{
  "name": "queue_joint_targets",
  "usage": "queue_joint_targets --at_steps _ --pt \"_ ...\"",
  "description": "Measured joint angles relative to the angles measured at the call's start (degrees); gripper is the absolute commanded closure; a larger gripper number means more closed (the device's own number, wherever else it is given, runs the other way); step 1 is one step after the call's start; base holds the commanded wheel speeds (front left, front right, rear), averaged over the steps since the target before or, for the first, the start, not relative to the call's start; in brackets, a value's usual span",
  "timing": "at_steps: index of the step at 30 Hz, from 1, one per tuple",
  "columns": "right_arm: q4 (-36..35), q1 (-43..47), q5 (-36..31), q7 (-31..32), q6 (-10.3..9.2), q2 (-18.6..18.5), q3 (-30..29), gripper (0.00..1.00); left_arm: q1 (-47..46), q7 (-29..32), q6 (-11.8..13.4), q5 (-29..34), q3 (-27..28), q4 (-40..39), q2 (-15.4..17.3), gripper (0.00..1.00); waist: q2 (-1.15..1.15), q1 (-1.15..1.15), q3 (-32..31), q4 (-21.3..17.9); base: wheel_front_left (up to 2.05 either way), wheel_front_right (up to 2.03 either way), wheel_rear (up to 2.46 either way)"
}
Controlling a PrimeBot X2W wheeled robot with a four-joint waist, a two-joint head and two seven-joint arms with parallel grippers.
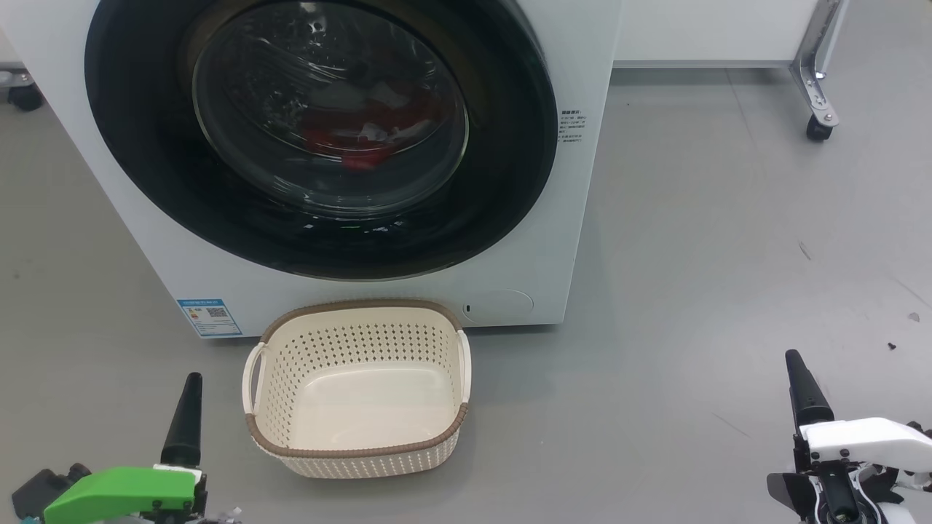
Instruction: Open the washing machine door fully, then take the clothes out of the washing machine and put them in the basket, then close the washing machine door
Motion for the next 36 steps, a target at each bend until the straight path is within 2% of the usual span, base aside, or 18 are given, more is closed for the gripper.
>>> queue_joint_targets --at_steps 13,24,36 --pt "0.01 -1.66 -12.00 -2.70 -0.10 -2.27 4.19 0.00 -0.81 -2.56 -0.01 13.78 -3.72 -0.73 2.98 0.00 0.00 0.00 0.10 -0.04 0.00 0.00 0.00" --pt "-0.01 -2.86 -24.93 -4.92 -1.91 -4.58 8.69 0.00 -2.25 -4.81 0.99 26.41 -5.98 -2.12 3.98 0.00 0.00 0.00 0.23 -0.05 0.00 0.00 0.00" --pt "-0.02 -3.00 -35.10 -7.20 -3.67 -4.65 11.87 0.00 -2.25 -6.80 2.58 39.38 -9.20 -2.40 4.74 0.00 0.00 0.00 0.25 -0.05 0.00 0.00 0.00"
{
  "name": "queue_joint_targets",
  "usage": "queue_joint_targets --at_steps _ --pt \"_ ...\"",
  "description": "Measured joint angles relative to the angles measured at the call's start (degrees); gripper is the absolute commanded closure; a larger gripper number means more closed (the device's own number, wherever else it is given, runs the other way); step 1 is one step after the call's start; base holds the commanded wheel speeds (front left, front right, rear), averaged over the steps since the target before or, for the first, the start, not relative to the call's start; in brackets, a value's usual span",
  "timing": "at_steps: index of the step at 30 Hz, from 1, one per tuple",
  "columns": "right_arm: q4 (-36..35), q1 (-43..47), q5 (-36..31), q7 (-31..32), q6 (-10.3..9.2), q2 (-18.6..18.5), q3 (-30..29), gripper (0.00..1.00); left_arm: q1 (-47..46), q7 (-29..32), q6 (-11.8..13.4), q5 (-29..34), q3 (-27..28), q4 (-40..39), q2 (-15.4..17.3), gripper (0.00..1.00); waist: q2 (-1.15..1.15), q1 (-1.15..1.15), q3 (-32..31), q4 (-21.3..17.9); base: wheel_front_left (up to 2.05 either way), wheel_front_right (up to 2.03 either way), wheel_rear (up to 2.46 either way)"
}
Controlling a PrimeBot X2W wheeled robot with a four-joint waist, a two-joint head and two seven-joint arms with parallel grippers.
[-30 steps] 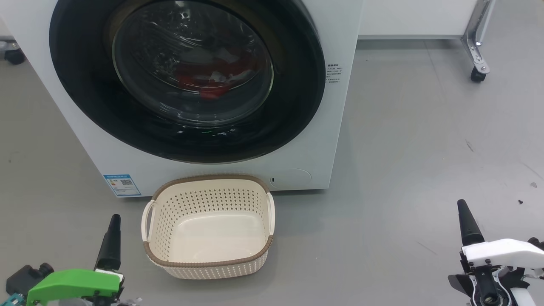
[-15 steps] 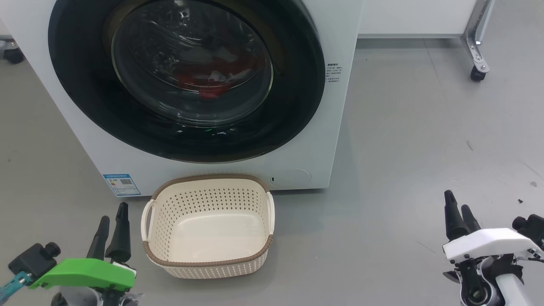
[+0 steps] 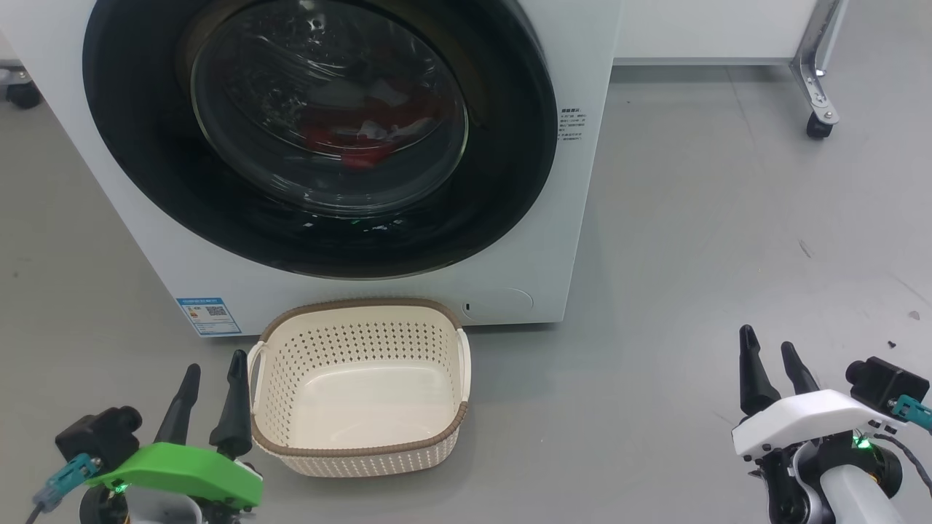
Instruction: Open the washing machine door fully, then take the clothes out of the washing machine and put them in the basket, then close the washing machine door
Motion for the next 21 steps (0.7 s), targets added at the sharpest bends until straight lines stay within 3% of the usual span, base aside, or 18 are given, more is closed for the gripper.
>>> queue_joint_targets --at_steps 10,21 --pt "0.14 -0.35 -8.08 -2.02 -1.86 -0.44 1.74 0.00 0.00 -1.81 2.03 8.69 -1.38 0.75 0.02 0.00 0.00 0.00 -0.25 0.08 0.00 0.00 0.00" --pt "0.19 -1.23 -17.03 -4.22 -2.50 -0.71 4.44 0.00 -0.02 -3.80 2.91 17.89 -2.94 0.64 -0.02 0.00 0.00 0.00 -0.34 0.30 0.00 0.00 0.00"
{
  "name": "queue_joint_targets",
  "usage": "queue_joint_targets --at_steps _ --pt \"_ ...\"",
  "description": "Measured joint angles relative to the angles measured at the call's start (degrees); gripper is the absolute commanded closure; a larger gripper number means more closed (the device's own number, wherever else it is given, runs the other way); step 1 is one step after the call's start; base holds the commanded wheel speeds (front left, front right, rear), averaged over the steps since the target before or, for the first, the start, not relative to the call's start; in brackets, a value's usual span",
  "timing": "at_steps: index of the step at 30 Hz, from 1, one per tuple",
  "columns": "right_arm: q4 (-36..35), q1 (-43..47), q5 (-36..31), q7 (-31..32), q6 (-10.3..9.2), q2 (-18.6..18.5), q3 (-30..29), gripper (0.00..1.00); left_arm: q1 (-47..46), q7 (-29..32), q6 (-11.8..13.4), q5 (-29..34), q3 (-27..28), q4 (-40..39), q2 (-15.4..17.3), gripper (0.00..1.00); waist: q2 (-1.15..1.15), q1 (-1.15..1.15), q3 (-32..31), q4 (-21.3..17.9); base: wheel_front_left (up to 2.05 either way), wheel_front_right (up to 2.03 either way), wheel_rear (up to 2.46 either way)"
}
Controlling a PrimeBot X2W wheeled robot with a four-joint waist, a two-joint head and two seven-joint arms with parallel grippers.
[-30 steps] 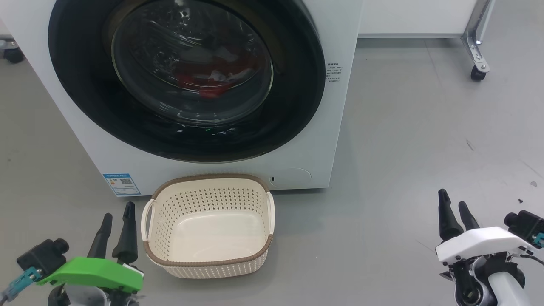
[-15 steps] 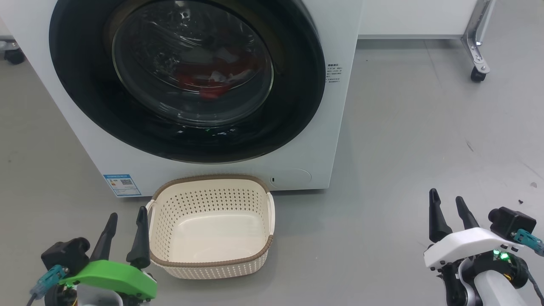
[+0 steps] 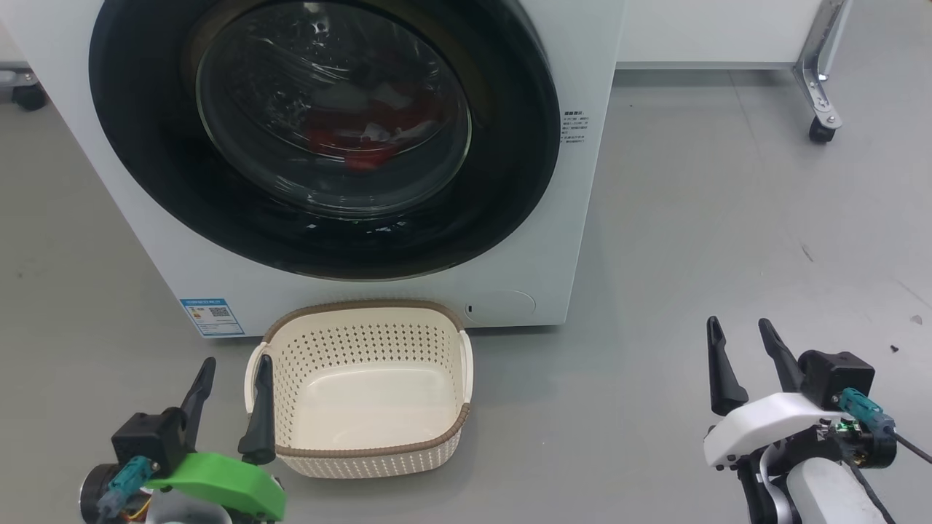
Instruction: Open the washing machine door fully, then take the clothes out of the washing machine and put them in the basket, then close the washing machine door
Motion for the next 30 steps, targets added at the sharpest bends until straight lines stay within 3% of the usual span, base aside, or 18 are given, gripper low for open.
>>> queue_joint_targets --at_steps 15,30 --pt "0.38 -0.55 -10.67 -3.05 -1.02 0.20 1.78 0.00 -0.05 -3.02 1.64 9.42 -0.08 1.26 -1.51 0.00 0.00 0.00 0.02 0.22 0.00 0.00 0.00" --pt "0.90 -0.44 -10.67 -3.07 -1.49 1.60 -0.60 0.00 -0.05 -3.02 2.31 9.23 1.77 2.98 -2.48 0.00 0.00 0.00 0.06 0.39 0.00 0.00 0.00"
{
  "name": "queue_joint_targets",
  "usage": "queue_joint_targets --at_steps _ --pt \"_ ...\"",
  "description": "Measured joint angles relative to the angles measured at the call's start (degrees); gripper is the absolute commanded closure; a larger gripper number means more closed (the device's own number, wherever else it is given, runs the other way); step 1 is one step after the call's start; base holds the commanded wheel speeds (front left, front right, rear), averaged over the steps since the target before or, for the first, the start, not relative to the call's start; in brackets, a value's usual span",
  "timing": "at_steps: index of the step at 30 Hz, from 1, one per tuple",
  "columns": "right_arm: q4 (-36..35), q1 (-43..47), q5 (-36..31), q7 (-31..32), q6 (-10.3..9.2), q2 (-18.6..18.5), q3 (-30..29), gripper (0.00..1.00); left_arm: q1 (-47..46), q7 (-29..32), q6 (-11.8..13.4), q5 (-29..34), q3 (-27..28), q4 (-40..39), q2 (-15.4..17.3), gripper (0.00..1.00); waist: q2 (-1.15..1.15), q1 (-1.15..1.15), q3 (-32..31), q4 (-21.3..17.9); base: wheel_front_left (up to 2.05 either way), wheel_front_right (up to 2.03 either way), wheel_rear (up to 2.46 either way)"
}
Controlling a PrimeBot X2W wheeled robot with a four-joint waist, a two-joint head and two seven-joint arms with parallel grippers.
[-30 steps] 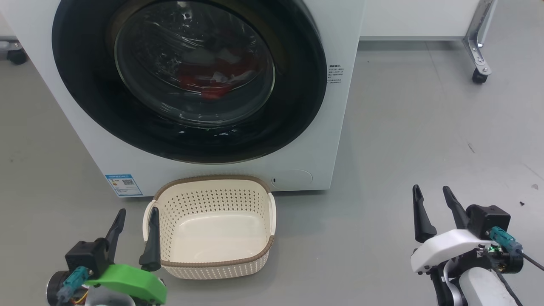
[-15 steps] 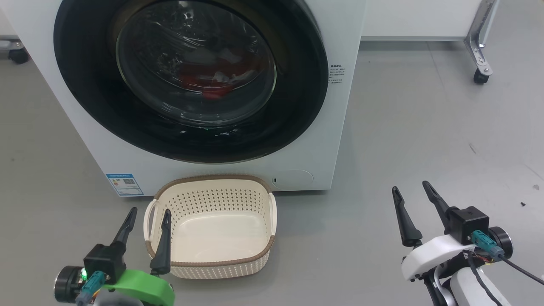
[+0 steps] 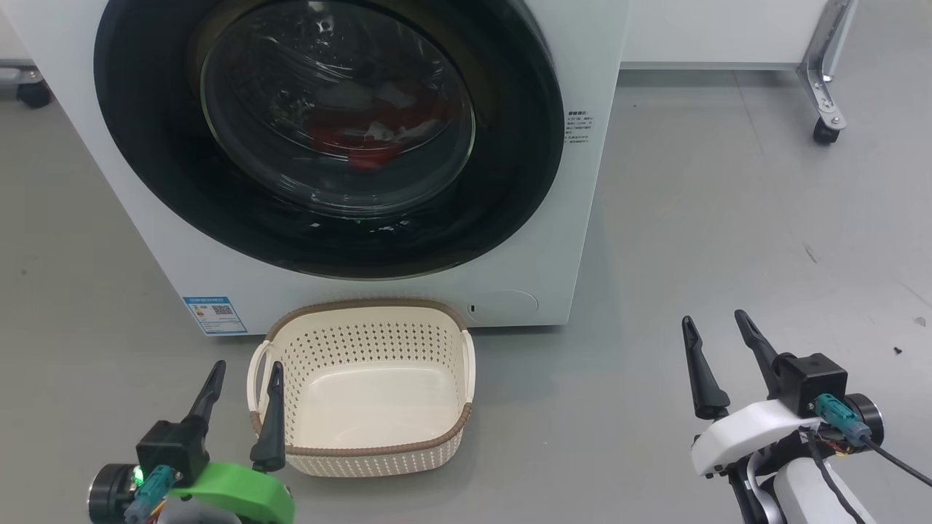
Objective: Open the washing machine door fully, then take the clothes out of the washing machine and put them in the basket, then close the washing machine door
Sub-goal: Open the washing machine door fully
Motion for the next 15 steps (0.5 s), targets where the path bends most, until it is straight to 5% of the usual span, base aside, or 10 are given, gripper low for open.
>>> queue_joint_targets --at_steps 15 --pt "0.52 0.30 -0.32 0.00 0.09 0.43 -0.65 0.04 0.00 0.00 -0.58 0.89 -0.26 0.88 -0.35 0.00 0.00 0.00 0.10 0.01 0.00 0.00 0.00"
